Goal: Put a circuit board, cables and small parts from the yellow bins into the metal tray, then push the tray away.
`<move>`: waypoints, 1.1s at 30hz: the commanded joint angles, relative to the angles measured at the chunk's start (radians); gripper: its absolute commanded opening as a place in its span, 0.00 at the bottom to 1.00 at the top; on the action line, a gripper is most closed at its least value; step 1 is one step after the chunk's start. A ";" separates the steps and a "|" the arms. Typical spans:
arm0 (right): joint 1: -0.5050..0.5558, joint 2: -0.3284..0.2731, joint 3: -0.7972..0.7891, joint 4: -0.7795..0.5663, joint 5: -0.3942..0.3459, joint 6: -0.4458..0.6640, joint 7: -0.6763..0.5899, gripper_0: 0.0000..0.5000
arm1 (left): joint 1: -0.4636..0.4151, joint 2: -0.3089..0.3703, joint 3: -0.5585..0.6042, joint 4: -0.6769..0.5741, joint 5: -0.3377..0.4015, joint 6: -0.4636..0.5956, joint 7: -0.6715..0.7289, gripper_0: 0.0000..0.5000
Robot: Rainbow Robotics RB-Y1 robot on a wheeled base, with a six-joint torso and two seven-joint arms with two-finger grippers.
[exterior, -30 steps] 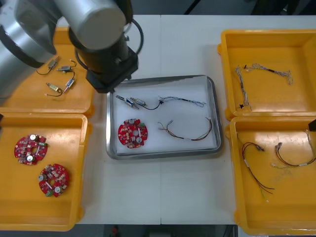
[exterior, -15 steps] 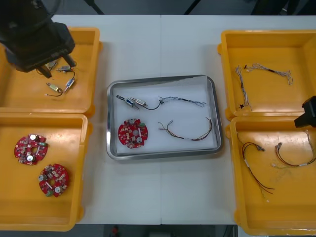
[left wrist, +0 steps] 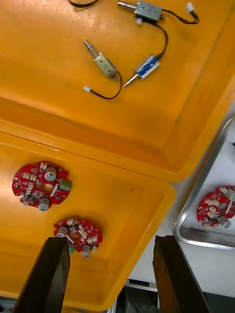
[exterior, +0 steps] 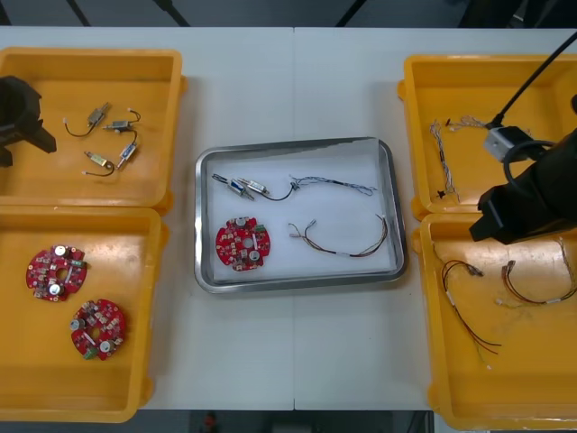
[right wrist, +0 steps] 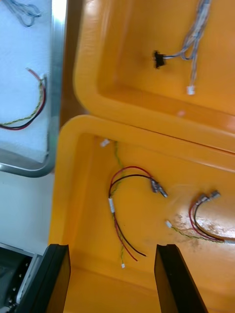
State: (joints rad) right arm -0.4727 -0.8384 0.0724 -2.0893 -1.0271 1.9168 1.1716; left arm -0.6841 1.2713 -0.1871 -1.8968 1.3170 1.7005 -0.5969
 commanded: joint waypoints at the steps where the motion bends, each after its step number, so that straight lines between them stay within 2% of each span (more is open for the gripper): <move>1: -0.090 0.041 0.121 -0.051 -0.005 0.003 0.028 1.00 | 0.164 0.108 0.087 -0.067 -0.015 -0.097 -0.185 1.00; 9: -0.208 0.088 0.334 -0.075 0.033 0.003 0.060 1.00 | 0.405 0.140 0.195 -0.117 -0.074 -0.203 -0.302 1.00; 15: -0.267 0.124 0.483 -0.075 0.085 0.003 0.091 1.00 | 0.526 0.148 0.218 -0.159 -0.127 -0.277 -0.304 1.00; 20: -0.294 0.147 0.561 -0.077 0.114 -0.016 0.120 1.00 | 0.583 0.148 0.221 -0.188 -0.154 -0.311 -0.294 1.00; 23: -0.305 0.156 0.595 -0.077 0.127 -0.042 0.155 1.00 | 0.586 0.148 0.219 -0.191 -0.163 -0.312 -0.288 1.00; 28: -0.320 0.171 0.670 -0.077 0.188 -0.102 0.293 1.00 | 0.586 0.146 0.221 -0.188 -0.160 -0.312 -0.281 1.00; 33: -0.320 0.177 0.747 -0.077 0.246 -0.179 0.379 1.00 | 0.586 0.145 0.230 -0.188 -0.133 -0.332 -0.274 1.00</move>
State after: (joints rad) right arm -0.7579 -0.6806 0.7587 -2.1335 -0.8141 1.7794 1.5088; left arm -0.1089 1.3696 0.0010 -2.0664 1.1665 1.3877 -0.9447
